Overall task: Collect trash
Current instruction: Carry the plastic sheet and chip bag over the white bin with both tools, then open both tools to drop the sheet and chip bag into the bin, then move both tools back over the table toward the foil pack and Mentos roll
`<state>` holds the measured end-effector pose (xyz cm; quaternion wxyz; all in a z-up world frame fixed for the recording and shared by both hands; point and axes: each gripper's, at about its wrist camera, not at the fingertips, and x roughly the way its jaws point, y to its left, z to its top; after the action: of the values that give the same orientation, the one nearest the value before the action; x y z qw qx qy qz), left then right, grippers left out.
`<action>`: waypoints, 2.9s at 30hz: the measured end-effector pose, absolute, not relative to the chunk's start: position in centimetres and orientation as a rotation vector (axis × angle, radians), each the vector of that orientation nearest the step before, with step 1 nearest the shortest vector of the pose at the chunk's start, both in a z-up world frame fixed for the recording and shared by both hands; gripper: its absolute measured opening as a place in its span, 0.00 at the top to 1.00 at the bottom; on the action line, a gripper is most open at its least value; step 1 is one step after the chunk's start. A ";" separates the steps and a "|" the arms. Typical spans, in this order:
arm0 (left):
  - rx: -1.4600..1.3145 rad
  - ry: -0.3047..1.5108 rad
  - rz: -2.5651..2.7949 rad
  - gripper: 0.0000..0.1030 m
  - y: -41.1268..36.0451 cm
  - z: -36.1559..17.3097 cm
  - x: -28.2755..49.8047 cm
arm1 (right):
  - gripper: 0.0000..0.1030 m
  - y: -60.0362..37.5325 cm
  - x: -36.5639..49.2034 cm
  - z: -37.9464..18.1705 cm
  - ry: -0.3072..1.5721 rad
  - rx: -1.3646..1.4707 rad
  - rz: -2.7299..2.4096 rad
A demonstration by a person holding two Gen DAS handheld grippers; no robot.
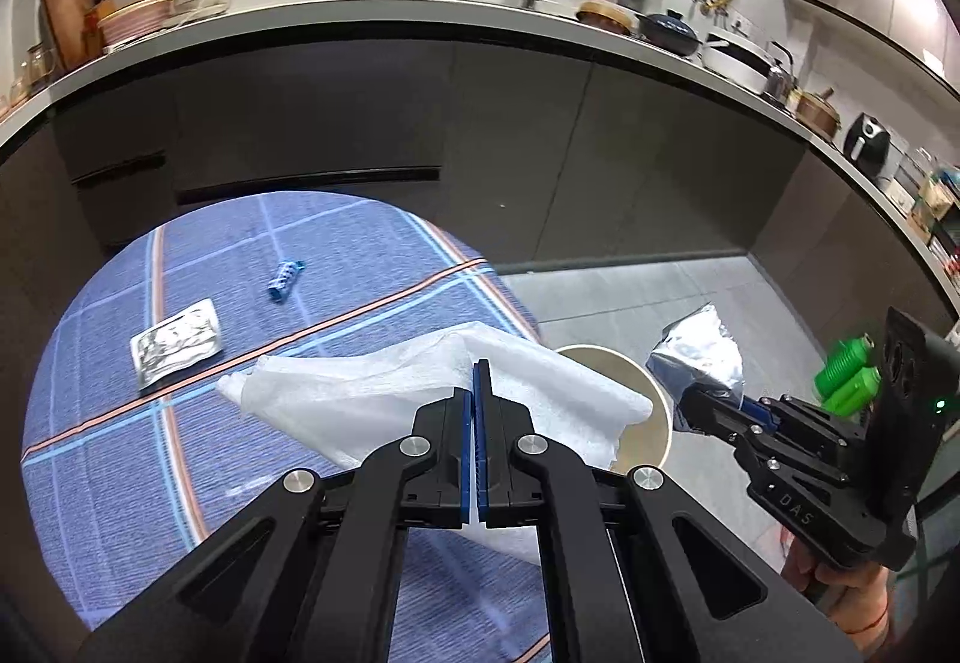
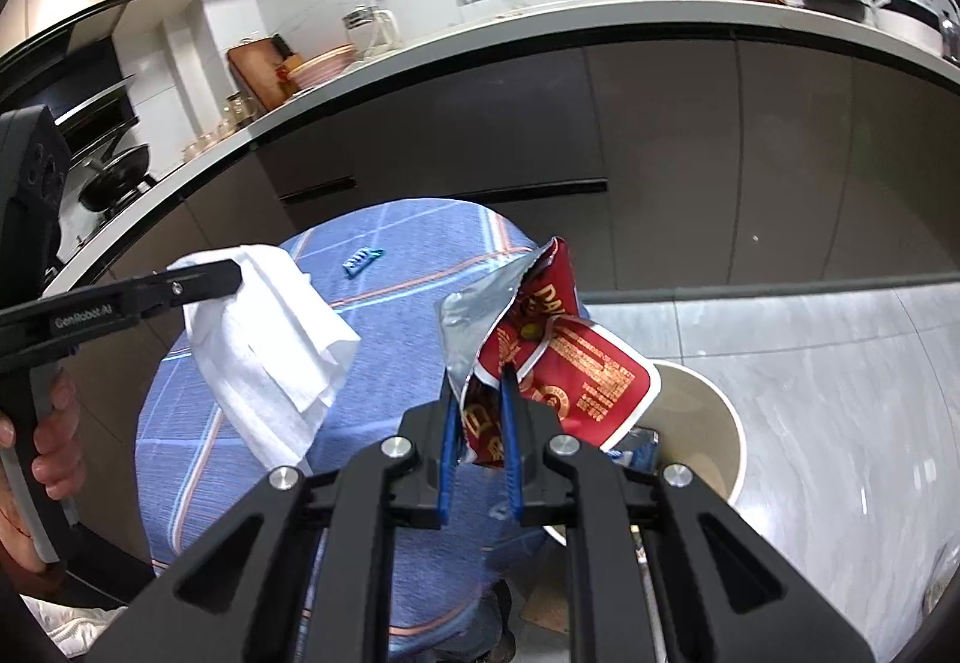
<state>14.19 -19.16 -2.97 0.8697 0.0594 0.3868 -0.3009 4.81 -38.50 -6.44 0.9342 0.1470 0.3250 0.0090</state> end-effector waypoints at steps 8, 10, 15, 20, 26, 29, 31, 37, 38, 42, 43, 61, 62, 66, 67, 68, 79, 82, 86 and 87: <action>0.114 0.842 -0.703 0.99 -23.2 -3.6 15.1 | 0.86 -42.2 4.0 -9.1 0.701 0.372 -0.041; 0.124 0.841 -0.720 0.99 -24.4 -3.8 15.4 | 0.86 -42.9 4.0 -9.8 0.714 0.384 -0.054; 0.148 0.865 -0.765 0.99 -27.9 -5.3 16.1 | 0.86 -44.2 4.4 -11.8 0.754 0.419 -0.079; 0.167 0.914 -0.775 0.99 -30.9 -8.2 17.6 | 0.86 -45.4 4.6 -13.8 0.792 0.445 -0.097; 0.236 0.958 -0.774 0.99 -34.4 -11.8 18.8 | 0.86 -46.6 5.3 -16.3 0.838 0.486 -0.121; 0.286 0.967 -0.777 0.99 -36.0 -13.4 18.8 | 0.86 -47.0 5.7 -17.1 0.852 0.499 -0.123; 0.314 0.972 -0.781 0.99 -36.9 -14.3 18.8 | 0.85 -47.0 5.9 -17.6 0.863 0.504 -0.124; 0.341 0.977 -0.759 0.98 -38.1 -15.8 19.4 | 0.84 -47.2 6.8 -19.0 0.894 0.509 -0.124; 0.338 0.977 -0.755 0.95 -38.2 -15.9 19.6 | 0.83 -47.2 7.0 -19.2 0.902 0.508 -0.123; 0.294 0.930 -0.715 0.37 -37.7 -15.1 19.9 | 0.31 -46.6 7.4 -19.9 0.929 0.455 -0.135; 0.280 0.916 -0.708 0.35 -37.5 -14.8 20.0 | 0.31 -46.4 7.4 -19.9 0.928 0.430 -0.143; 0.176 0.847 -0.629 0.08 -32.9 -11.3 20.1 | 0.07 -45.9 6.6 -18.4 0.895 0.389 -0.158; 0.177 0.846 -0.628 0.08 -32.8 -11.2 20.0 | 0.07 -45.9 6.6 -18.3 0.895 0.387 -0.155; 0.175 0.847 -0.620 0.08 -32.0 -10.9 19.8 | 0.06 -45.3 6.7 -17.5 0.890 0.381 -0.144; 0.168 0.851 -0.617 0.08 -31.6 -10.8 19.8 | 0.06 -45.1 6.6 -17.4 0.887 0.381 -0.143; 0.160 0.854 -0.616 0.08 -31.4 -10.6 19.8 | 0.06 -45.0 6.6 -17.2 0.885 0.379 -0.141; 0.080 0.870 -0.584 0.08 -26.1 -8.6 19.0 | 0.04 -42.6 7.1 -14.4 0.853 0.348 -0.090; 0.075 0.873 -0.566 0.08 -24.2 -8.2 18.5 | 0.04 -41.6 7.3 -13.5 0.843 0.327 -0.069; 0.076 0.867 -0.523 0.08 -21.3 -7.7 18.0 | 0.04 -40.0 7.6 -12.3 0.829 0.296 -0.043; 0.072 0.866 -0.514 0.08 -20.5 -7.6 17.9 | 0.04 -39.6 7.7 -12.1 0.827 0.290 -0.037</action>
<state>17.91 -20.51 -7.63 0.8752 0.0346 0.4150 -0.2462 7.72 -39.65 -12.11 0.9054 0.1402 0.4004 -0.0182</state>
